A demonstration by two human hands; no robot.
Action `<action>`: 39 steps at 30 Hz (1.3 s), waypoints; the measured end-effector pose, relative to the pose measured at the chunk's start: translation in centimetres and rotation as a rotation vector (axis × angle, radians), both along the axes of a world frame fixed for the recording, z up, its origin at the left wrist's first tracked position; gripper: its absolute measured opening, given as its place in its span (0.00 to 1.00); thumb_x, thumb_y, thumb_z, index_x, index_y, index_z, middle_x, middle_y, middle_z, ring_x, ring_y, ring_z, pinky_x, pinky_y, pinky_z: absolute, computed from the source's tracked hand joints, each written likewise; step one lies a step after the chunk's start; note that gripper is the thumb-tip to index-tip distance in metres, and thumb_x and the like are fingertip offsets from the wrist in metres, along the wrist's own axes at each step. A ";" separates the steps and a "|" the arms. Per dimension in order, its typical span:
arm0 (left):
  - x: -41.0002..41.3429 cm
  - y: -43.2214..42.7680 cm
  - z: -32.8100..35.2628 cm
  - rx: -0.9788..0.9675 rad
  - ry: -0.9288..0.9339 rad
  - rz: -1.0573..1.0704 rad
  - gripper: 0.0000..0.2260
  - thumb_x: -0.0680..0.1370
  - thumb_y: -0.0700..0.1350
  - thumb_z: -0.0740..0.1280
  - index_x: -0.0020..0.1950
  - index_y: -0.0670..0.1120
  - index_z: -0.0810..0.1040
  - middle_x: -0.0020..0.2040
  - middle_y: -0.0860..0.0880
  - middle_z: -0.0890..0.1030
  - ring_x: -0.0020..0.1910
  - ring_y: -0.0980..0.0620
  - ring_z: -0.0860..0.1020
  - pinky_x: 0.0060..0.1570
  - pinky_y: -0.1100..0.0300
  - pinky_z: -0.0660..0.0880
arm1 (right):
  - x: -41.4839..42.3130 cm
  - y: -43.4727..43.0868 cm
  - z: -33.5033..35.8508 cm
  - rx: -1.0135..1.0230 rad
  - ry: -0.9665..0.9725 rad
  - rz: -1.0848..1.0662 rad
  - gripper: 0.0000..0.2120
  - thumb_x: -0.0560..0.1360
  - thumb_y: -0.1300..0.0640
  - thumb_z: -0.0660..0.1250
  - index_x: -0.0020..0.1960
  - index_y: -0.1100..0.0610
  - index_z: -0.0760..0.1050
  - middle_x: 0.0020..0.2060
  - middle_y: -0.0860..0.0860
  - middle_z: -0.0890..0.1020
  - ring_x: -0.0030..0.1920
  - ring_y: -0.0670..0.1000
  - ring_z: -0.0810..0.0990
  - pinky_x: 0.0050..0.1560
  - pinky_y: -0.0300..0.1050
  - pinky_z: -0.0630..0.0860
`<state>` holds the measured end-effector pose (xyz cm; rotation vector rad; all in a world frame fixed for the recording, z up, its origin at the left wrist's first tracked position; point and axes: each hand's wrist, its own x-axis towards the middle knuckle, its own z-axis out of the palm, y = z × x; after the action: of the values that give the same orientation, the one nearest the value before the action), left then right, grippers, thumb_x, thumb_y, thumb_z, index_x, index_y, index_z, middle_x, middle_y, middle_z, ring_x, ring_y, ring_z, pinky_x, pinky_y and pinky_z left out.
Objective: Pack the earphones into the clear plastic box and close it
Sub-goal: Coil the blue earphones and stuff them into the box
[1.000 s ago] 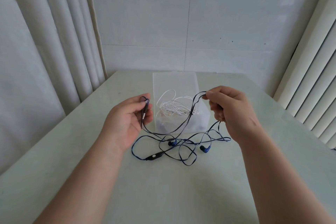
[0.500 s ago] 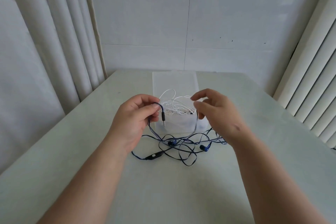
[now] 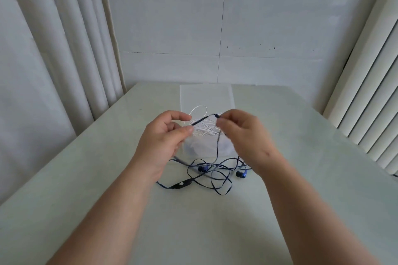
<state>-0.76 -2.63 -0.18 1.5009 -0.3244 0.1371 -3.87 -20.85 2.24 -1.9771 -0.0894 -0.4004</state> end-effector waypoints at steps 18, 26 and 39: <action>0.9 2.8 1.3 -0.963 0.221 -0.185 0.11 0.79 0.49 0.60 0.40 0.48 0.76 0.23 0.54 0.61 0.22 0.58 0.64 0.28 0.66 0.69 | 0.2 -2.8 0.4 -0.020 0.180 -0.128 0.27 0.77 0.36 0.56 0.37 0.55 0.79 0.23 0.48 0.76 0.26 0.48 0.72 0.33 0.43 0.69; 2.6 3.8 0.6 -0.816 0.230 -0.004 0.11 0.82 0.48 0.58 0.46 0.47 0.79 0.25 0.54 0.61 0.22 0.58 0.61 0.26 0.66 0.64 | -0.1 -5.3 0.6 0.026 0.266 0.144 0.23 0.74 0.41 0.65 0.29 0.57 0.74 0.24 0.49 0.63 0.27 0.50 0.58 0.29 0.42 0.56; 0.7 1.6 0.0 0.896 -0.011 0.738 0.15 0.75 0.56 0.64 0.42 0.45 0.75 0.41 0.47 0.77 0.43 0.42 0.74 0.43 0.52 0.70 | 0.1 -1.9 0.2 0.264 0.031 0.196 0.15 0.82 0.54 0.60 0.38 0.49 0.78 0.26 0.44 0.68 0.26 0.46 0.61 0.27 0.39 0.59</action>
<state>-0.09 -1.04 -0.21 2.4588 0.2234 0.6486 -3.78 -22.71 2.43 -1.6954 -0.1987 -0.2405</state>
